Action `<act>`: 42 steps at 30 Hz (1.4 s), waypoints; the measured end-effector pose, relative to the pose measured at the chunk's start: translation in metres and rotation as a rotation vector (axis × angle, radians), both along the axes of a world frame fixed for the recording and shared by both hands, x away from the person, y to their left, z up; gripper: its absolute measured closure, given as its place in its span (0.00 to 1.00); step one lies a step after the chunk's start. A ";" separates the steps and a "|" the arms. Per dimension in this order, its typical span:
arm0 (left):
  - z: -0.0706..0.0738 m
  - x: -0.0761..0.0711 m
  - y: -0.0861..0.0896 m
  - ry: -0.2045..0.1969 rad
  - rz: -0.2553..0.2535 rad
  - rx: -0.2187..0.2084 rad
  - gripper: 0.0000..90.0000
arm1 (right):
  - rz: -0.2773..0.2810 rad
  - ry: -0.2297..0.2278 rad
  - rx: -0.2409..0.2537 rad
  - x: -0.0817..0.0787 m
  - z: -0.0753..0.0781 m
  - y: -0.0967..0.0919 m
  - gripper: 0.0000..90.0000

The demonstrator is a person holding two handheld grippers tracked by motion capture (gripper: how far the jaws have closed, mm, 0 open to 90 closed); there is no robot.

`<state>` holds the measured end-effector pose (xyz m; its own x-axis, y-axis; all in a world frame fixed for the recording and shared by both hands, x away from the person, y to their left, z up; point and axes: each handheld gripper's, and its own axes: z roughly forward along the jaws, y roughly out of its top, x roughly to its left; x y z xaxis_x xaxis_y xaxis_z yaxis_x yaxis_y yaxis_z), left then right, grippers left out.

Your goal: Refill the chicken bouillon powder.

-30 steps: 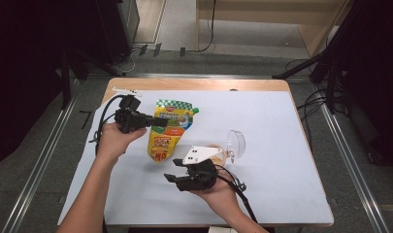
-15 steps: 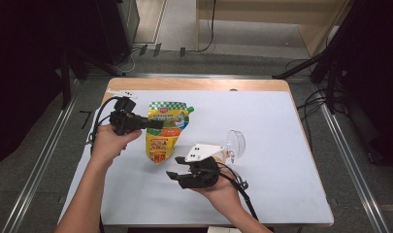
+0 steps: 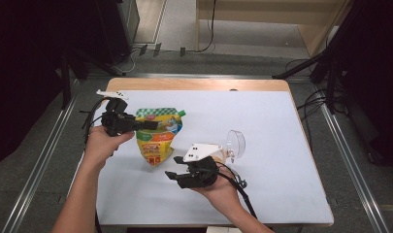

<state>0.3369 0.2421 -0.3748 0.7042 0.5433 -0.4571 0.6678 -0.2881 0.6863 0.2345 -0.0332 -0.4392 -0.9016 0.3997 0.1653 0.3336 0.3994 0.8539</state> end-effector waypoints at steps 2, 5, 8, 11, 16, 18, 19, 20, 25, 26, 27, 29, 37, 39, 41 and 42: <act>0.002 -0.002 0.001 -0.007 -0.001 0.018 0.74 | 0.001 0.004 0.004 0.000 0.001 0.000 0.54; 0.004 -0.003 0.003 -0.016 -0.003 0.007 0.68 | 0.004 0.018 0.005 0.001 0.002 0.000 0.57; 0.007 -0.005 0.005 -0.028 0.001 0.014 0.66 | 0.006 0.017 0.006 0.001 0.003 0.000 0.57; 0.011 -0.007 0.006 -0.047 0.006 0.019 0.63 | 0.003 0.017 0.002 0.002 0.005 -0.001 0.57; 0.020 -0.010 0.010 -0.080 0.018 0.021 0.58 | 0.012 0.034 -0.003 0.004 0.008 -0.002 0.57; 0.024 -0.012 0.012 -0.085 0.026 0.019 0.56 | 0.012 0.041 -0.010 0.005 0.008 -0.003 0.57; 0.025 -0.012 0.013 -0.087 0.030 0.021 0.56 | 0.013 0.047 -0.019 0.006 0.009 -0.003 0.57; 0.027 -0.013 0.014 -0.090 0.036 0.019 0.55 | 0.014 0.048 -0.025 0.006 0.009 -0.003 0.57; 0.033 -0.015 0.024 -0.091 0.075 0.026 0.54 | 0.017 0.059 -0.035 0.007 0.012 -0.004 0.57; 0.034 -0.016 0.025 -0.095 0.078 0.027 0.54 | 0.015 0.059 -0.038 0.007 0.013 -0.005 0.57; 0.036 -0.016 0.026 -0.097 0.085 0.031 0.54 | 0.016 0.059 -0.037 0.007 0.014 -0.006 0.57; 0.038 -0.017 0.029 -0.101 0.095 0.040 0.53 | 0.018 0.055 -0.038 0.008 0.016 -0.007 0.57; 0.044 -0.020 0.041 -0.113 0.162 0.069 0.51 | 0.014 0.053 -0.049 0.011 0.026 -0.014 0.57; 0.043 -0.020 0.045 -0.109 0.178 0.073 0.50 | 0.010 0.059 -0.048 0.012 0.029 -0.016 0.57; 0.042 -0.020 0.049 -0.110 0.195 0.079 0.49 | 0.006 0.059 -0.048 0.014 0.031 -0.019 0.57; 0.041 -0.019 0.051 -0.105 0.206 0.075 0.49 | 0.002 0.058 -0.046 0.014 0.033 -0.021 0.57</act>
<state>0.3177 0.2928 -0.3343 0.6167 0.7101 -0.3397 0.6435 -0.2062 0.7371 0.2488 -0.0544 -0.4060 -0.8918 0.4062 0.1993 0.3815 0.4382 0.8139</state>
